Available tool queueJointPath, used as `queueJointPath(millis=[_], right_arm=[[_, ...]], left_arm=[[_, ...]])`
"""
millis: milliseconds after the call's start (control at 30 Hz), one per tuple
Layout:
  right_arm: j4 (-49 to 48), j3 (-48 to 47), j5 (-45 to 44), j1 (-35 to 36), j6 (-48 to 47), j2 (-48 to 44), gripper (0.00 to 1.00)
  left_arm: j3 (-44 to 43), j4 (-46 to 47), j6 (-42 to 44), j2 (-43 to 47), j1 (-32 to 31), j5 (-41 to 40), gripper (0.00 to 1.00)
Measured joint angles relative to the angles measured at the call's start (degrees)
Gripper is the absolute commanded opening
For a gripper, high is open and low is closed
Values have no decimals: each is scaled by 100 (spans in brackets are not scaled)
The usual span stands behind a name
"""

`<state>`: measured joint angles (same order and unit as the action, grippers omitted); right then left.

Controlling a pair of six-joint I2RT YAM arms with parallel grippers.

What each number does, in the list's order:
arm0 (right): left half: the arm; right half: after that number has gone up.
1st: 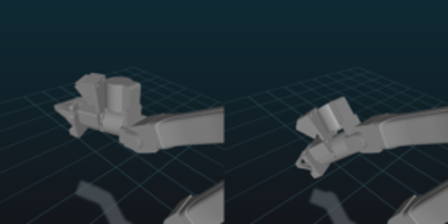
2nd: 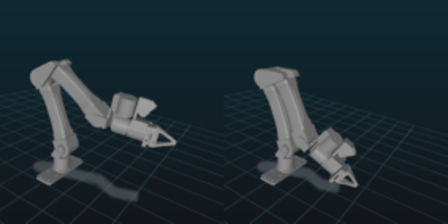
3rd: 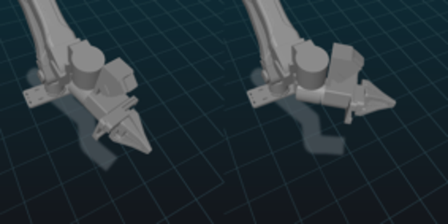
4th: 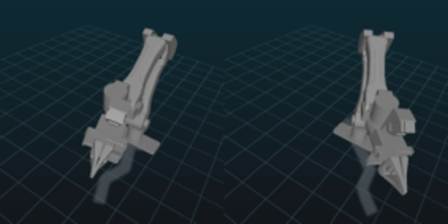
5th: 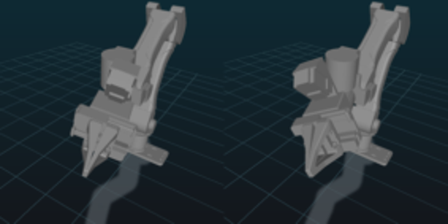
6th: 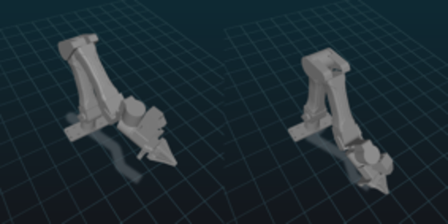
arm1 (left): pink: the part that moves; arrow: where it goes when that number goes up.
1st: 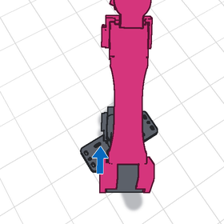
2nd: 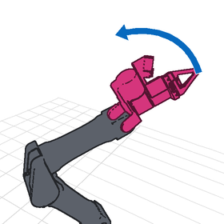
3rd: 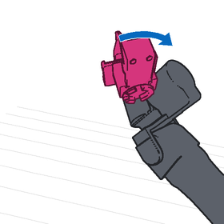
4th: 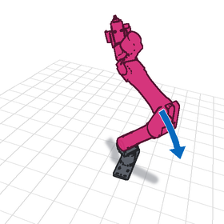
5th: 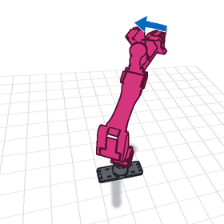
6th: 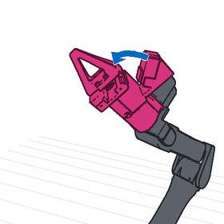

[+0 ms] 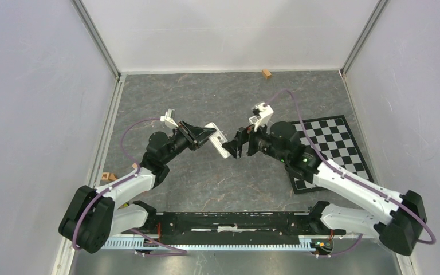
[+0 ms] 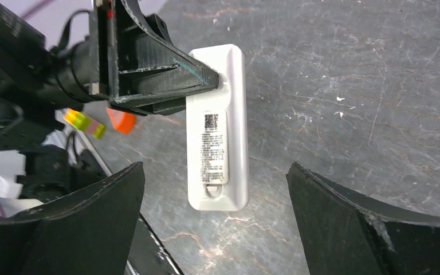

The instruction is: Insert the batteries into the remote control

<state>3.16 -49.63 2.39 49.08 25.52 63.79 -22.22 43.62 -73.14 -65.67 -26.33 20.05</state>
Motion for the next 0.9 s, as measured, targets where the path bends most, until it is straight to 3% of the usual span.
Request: queueJointPath(millis=[233,600,900], right_arm=[[-782,776,-22,-197,1054,-632,92],[-979,848,-92,-197,1637,-295,62],[-1355,774,-9,-201,1867,-114,63]], left_arm=[[-2,326,-227,7,35,157,2],[-42,890,-610,-11,61,431,2],[-201,874,-636,-28,87,756,2]])
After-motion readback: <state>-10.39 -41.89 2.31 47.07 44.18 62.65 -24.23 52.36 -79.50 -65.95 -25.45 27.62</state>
